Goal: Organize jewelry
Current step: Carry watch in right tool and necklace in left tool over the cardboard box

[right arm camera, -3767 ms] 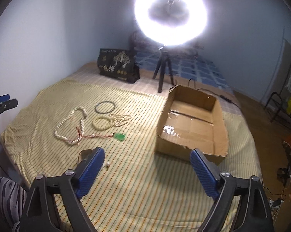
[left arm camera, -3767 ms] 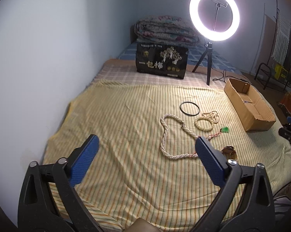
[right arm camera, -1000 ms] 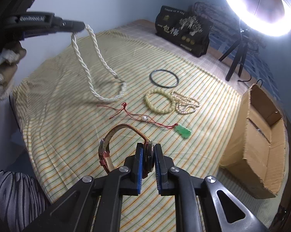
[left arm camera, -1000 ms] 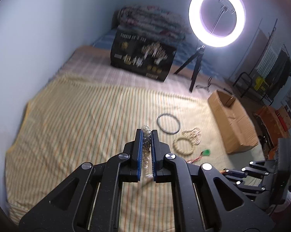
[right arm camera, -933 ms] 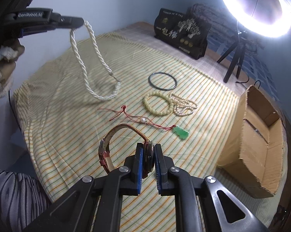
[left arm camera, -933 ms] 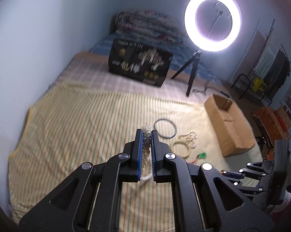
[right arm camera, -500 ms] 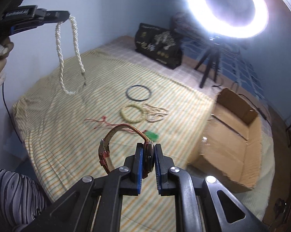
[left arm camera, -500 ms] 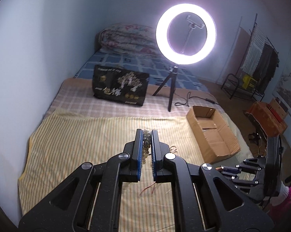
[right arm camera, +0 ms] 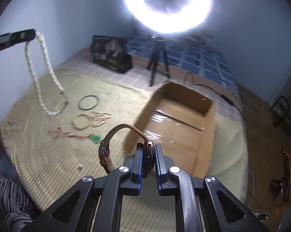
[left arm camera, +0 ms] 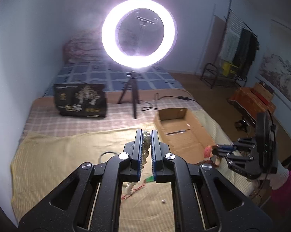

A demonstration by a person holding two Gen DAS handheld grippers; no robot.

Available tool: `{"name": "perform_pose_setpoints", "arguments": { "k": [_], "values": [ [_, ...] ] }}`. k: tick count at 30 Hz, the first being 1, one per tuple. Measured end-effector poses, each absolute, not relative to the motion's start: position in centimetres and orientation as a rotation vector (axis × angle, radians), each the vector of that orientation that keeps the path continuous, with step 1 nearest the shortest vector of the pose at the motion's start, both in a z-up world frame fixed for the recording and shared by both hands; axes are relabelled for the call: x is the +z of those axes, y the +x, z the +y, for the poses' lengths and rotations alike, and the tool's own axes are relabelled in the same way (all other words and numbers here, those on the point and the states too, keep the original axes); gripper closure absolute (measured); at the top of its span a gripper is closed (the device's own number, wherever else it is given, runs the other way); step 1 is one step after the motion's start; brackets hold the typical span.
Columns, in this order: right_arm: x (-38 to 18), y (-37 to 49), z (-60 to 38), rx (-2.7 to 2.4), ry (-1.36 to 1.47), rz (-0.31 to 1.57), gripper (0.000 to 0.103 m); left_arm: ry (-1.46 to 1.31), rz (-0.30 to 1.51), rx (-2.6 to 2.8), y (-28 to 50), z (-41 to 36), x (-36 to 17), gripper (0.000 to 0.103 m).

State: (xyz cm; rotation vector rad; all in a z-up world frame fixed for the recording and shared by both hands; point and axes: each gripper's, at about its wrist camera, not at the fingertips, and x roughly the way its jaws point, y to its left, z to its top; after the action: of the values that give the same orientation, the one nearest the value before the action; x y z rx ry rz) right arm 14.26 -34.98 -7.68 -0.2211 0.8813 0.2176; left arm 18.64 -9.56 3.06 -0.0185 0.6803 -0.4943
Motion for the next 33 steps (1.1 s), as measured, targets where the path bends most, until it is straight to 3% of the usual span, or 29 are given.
{"name": "perform_pose_setpoints", "arguments": {
  "k": [16, 33],
  "values": [
    [-7.4, 21.2, -42.1, 0.093, -0.153, 0.888, 0.094, -0.001, 0.715, -0.657, 22.2, -22.5, 2.9, 0.097],
    [-12.1, 26.9, -44.2, 0.080, -0.071, 0.945, 0.094, 0.008, 0.837, -0.683, 24.5, -27.0, -3.5, 0.097]
  ]
}}
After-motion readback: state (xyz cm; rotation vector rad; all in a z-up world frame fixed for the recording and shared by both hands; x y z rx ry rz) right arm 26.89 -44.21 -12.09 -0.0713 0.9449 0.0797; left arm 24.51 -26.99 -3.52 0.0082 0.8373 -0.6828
